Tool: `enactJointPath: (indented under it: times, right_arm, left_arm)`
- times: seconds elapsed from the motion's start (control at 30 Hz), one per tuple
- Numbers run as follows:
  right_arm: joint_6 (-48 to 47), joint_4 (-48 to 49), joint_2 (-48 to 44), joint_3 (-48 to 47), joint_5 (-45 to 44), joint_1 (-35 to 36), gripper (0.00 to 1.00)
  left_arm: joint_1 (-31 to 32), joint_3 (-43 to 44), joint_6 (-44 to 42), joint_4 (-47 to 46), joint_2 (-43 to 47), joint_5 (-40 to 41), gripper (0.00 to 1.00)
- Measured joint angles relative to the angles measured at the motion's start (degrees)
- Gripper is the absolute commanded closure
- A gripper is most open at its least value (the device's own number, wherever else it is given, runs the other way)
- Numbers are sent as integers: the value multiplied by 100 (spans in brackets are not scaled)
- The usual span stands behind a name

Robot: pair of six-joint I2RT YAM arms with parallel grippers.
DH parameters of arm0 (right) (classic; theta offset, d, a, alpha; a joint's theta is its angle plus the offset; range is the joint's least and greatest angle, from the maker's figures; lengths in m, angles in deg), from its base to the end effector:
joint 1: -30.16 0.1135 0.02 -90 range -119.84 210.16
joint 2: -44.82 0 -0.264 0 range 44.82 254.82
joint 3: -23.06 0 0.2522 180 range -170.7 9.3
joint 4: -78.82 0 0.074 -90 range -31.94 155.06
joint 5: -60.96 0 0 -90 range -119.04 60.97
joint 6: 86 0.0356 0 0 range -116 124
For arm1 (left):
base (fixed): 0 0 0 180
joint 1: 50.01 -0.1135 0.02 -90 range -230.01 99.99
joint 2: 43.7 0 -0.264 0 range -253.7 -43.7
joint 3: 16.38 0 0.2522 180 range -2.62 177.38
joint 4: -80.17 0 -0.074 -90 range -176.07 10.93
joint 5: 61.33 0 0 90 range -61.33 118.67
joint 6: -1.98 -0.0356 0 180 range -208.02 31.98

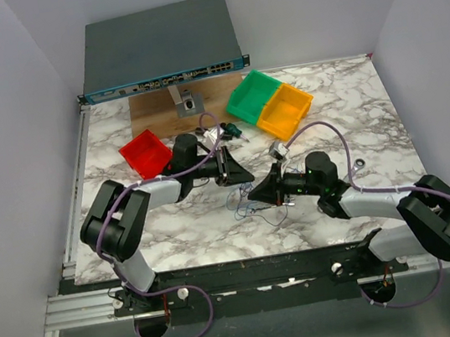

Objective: Untangle the cables

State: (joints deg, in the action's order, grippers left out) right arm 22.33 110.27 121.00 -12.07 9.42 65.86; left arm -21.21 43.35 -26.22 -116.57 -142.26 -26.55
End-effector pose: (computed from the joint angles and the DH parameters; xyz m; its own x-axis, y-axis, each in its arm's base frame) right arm 0.1881 0.1625 0.1872 -0.4289 -0.0049 -0.9033 -0.8639 0.2945 0.4085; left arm 0.2866 -0.1909 0.1810 -0.9857 -0.0318 -0.1656 0.1546 0.2226 -0.9626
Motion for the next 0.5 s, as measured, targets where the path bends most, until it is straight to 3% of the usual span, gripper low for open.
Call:
enactJointPath:
  times: [0.03,0.27,0.5]
  right_arm:
    - [0,-7,0,0,0,-2,99]
    - [2,-136,-133,0,-299,4,99]
    - [116,-614,-758,39,-2144,24,99]
  left_arm:
    - [-42,-17,61,-57,0,2,100]
    - [-850,-726,299,-568,238,216,100]
    - [-1287,-1473,-251,-31,2000,1283,100]
